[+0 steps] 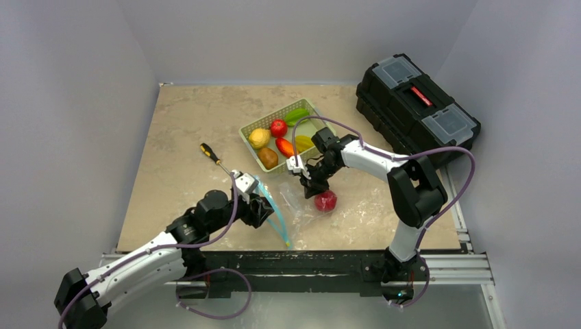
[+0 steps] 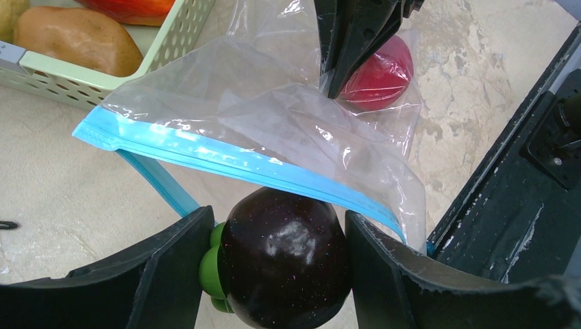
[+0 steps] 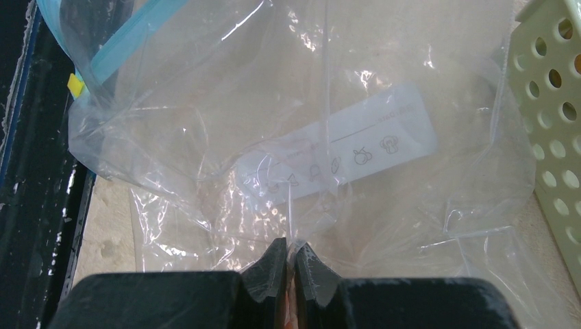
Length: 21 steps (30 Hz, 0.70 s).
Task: Open the zip-top bag and remove the fake food
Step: Pick up the fake fruit from the zipper food storage bag.
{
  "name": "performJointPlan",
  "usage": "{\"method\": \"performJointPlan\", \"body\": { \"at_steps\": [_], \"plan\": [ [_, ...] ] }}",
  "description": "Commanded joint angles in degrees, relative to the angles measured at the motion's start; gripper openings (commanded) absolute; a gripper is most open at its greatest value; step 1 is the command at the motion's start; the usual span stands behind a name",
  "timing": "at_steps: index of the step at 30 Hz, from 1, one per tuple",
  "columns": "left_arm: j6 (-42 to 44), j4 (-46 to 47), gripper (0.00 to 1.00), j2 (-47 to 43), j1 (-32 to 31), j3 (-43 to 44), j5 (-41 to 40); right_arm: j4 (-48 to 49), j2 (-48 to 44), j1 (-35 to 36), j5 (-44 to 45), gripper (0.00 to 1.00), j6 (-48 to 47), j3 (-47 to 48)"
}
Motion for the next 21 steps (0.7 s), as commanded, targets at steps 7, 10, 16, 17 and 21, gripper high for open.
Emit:
{"method": "performJointPlan", "body": {
  "at_steps": [7, 10, 16, 17, 21],
  "plan": [
    [-2.2, -5.6, 0.00, -2.6, 1.9, 5.5, 1.7, -1.1, -2.4, -0.4, 0.1, 0.06, -1.6, -0.3],
    [-2.2, -7.7, 0.00, -3.1, 2.3, 6.8, 1.4, -1.1, -2.3, -0.5, 0.1, 0.06, -1.6, -0.3],
    [-0.4, -15.3, 0.00, -4.2, 3.8, 11.6, -1.6, -1.3, -2.3, -0.6, 0.0, 0.06, -1.8, -0.3],
    [-0.1, -16.6, 0.00, -4.4, 4.2, 12.8, -3.0, -1.3, -2.2, -0.7, 0.0, 0.06, -1.9, -0.3],
    [1.4, -20.6, 0.00, -1.2, 7.6, 19.8, -5.3, -1.6, -1.8, -0.6, -0.1, 0.06, -2.0, -0.1]
  ]
}}
